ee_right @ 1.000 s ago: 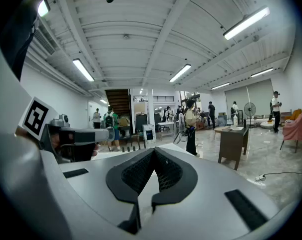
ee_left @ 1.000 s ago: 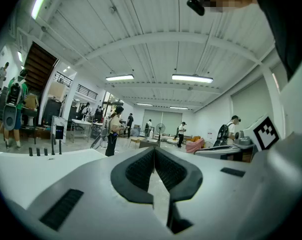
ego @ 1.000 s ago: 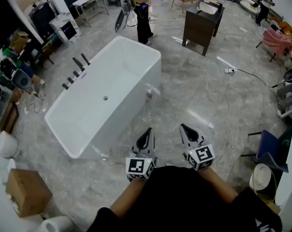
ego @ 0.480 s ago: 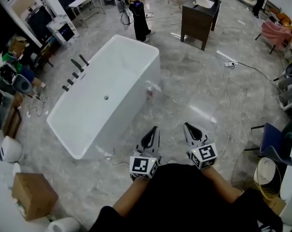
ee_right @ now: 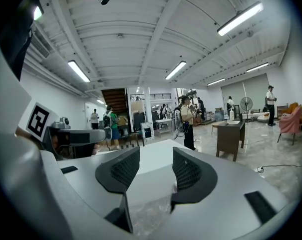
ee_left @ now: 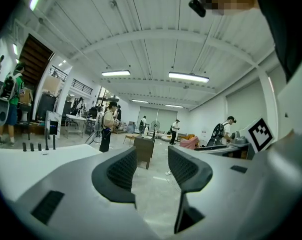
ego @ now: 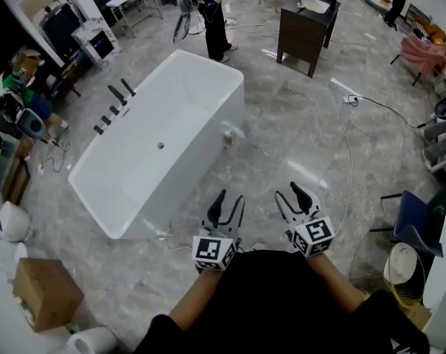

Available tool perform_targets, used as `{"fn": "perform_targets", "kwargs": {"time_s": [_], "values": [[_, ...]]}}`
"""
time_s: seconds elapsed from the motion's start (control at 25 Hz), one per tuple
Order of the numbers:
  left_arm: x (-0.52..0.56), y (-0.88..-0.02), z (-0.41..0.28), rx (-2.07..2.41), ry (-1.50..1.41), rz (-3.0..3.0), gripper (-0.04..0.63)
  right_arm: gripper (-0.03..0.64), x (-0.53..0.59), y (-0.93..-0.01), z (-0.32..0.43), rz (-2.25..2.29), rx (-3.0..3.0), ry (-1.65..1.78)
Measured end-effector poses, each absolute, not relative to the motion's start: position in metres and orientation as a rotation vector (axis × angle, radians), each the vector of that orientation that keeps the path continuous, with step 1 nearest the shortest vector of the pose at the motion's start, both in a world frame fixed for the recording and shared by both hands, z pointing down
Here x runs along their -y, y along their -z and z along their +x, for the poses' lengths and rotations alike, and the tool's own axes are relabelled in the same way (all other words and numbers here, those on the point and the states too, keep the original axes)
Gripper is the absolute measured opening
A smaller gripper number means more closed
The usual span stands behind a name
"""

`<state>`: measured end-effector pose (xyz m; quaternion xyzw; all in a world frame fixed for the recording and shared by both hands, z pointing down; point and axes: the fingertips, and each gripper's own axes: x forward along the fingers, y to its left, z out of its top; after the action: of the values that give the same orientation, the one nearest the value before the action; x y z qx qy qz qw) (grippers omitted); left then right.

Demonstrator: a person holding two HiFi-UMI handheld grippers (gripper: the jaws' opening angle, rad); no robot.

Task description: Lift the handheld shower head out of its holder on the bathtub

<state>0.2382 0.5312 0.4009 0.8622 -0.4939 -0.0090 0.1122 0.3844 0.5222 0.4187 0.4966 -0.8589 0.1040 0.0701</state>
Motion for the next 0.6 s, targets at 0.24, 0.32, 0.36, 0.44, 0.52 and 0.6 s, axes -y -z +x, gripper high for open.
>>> {"fn": "perform_targets", "kwargs": {"time_s": [0.24,0.32,0.36,0.44,0.52,0.6], "values": [[-0.538,-0.412,0.228,1.479,0.011,2.486,0.244,0.227,-0.524,-0.425,0.387,1.480,2.560,-0.368],[-0.539,-0.418,0.224,1.477,0.001,2.474,0.249,0.227,-0.525,-0.428,0.385,1.465,2.568,-0.371],[-0.540,-0.419,0.221,1.479,-0.004,2.469,0.250,0.227,-0.527,-0.428,0.383,1.458,2.571,-0.373],[-0.543,-0.419,0.217,1.489,-0.011,2.458,0.250,0.227,-0.531,-0.427,0.382,1.446,2.574,-0.371],[-0.543,-0.419,0.217,1.505,-0.006,2.443,0.250,0.227,-0.532,-0.427,0.386,1.439,2.573,-0.366],[-0.542,-0.423,0.220,1.513,-0.006,2.419,0.250,0.227,-0.531,-0.434,0.392,1.434,2.566,-0.389]]}}
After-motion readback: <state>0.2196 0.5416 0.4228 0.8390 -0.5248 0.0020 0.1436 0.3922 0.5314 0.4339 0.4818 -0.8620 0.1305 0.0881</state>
